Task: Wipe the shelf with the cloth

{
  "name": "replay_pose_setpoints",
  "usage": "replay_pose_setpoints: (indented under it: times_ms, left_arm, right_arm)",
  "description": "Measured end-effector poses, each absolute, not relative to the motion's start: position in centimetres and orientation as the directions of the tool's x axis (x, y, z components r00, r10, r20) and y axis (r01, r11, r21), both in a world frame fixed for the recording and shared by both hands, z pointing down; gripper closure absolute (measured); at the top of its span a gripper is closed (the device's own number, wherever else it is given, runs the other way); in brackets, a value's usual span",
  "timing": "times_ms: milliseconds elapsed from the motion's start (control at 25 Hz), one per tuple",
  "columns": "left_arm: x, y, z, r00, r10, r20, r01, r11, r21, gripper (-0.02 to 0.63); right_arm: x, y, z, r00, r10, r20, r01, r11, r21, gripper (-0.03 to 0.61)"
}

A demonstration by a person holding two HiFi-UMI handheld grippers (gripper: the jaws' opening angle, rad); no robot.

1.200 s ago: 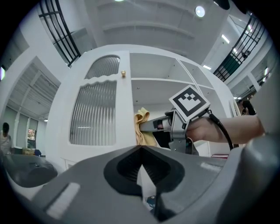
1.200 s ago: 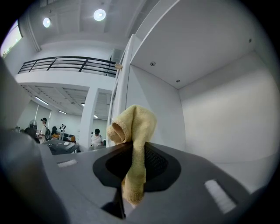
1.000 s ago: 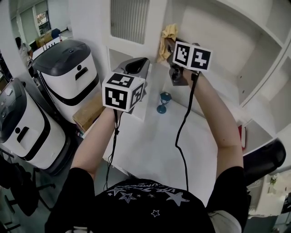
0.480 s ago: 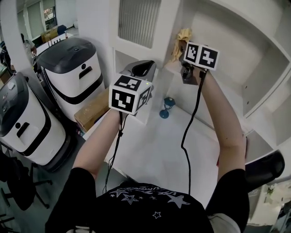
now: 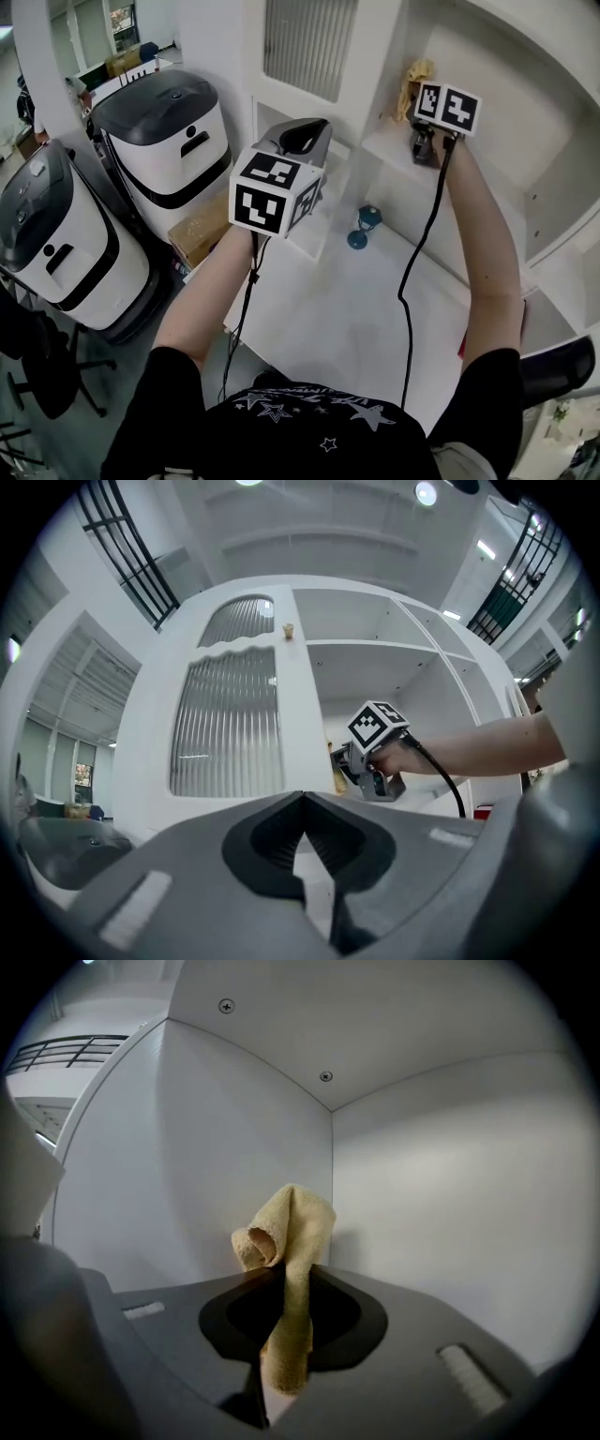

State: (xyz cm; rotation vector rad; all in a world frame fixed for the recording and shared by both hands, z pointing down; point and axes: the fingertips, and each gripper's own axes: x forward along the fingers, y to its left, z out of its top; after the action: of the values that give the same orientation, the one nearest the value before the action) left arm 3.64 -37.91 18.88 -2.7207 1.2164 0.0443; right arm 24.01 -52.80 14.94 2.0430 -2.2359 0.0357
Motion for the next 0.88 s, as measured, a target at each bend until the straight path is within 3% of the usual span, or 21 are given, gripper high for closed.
replay_pose_setpoints:
  times_ms: [880]
  left_arm:
    - [5.1,-39.7,18.5,0.684,-0.722,-0.101,-0.729,-0.67,-0.142,0.612]
  right_arm:
    - [27.6,-56.8,15.4,-0.053,-0.992,0.111,-0.998,0.055,0.012,0.505]
